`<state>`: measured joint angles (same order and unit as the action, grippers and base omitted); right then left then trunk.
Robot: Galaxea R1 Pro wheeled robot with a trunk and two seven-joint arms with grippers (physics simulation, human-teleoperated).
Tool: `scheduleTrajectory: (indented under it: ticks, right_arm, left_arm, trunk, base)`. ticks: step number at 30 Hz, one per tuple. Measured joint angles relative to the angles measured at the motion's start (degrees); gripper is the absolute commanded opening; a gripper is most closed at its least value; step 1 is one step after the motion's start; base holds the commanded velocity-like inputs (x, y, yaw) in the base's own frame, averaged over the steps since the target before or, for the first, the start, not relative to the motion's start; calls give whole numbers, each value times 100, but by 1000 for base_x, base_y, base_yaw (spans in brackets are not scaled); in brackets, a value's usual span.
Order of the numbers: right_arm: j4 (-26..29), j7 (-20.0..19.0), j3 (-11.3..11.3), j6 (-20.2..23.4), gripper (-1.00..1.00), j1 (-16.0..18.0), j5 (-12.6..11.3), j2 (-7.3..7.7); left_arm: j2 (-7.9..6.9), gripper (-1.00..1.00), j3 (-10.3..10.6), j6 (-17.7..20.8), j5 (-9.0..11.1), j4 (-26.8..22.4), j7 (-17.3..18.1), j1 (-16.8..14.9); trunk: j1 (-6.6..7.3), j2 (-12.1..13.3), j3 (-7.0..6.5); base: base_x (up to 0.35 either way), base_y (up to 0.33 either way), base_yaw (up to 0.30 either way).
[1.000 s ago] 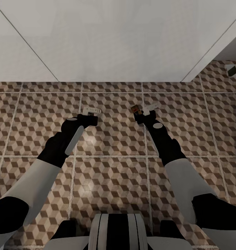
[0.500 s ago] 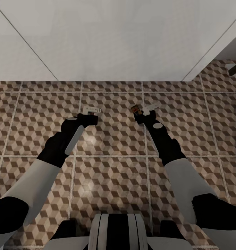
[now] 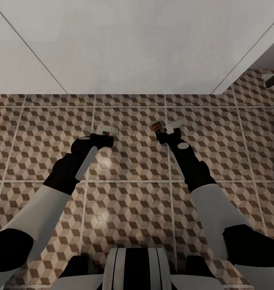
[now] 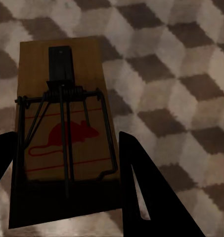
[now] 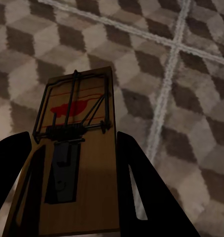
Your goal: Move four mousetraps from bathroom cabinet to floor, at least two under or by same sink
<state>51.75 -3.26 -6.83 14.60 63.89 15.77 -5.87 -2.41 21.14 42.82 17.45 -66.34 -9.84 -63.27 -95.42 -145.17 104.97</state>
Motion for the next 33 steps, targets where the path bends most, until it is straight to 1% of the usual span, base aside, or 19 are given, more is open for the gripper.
scheduleTrajectory:
  ticks: [3,7,17,25,29,31,33]
  right_arm:
    - [-1,1,0,0,-100,0,-2,4]
    - [-1,0,0,0,-100,0,-6,8]
    - [-2,0,0,-6,-100,-18,-4,9]
    - [-103,7,-2,-30,-100,-37,-8,12]
    - [-247,70,0,-55,-100,-42,80,4]
    - [-286,148,4,-74,-100,-43,199,3]
    - [-304,230,8,-150,-100,-44,269,5]
  left_arm:
    - [8,-100,0,280,0,-8,-1,2]
    - [16,-100,-1,396,-1,-11,-1,2]
    - [18,-100,-3,436,-2,-12,-1,2]
    - [14,-100,3,424,-3,-10,-1,3]
    - [11,-100,5,415,-2,2,-7,3]
    - [10,-100,10,412,-2,9,-9,3]
    - [9,-100,10,407,-2,12,-9,4]
  trunk:
    - [0,0,0]
    - [2,0,0]
    - [3,0,0]
    - [0,0,0]
    - [0,0,0]
    - [0,0,0]
    - [0,0,0]
  base:
    - [22,0,0]
    - [180,0,0]
    - [300,0,0]
    - [75,0,0]
    - [4,0,0]
    - [1,0,0]
    - [0,0,0]
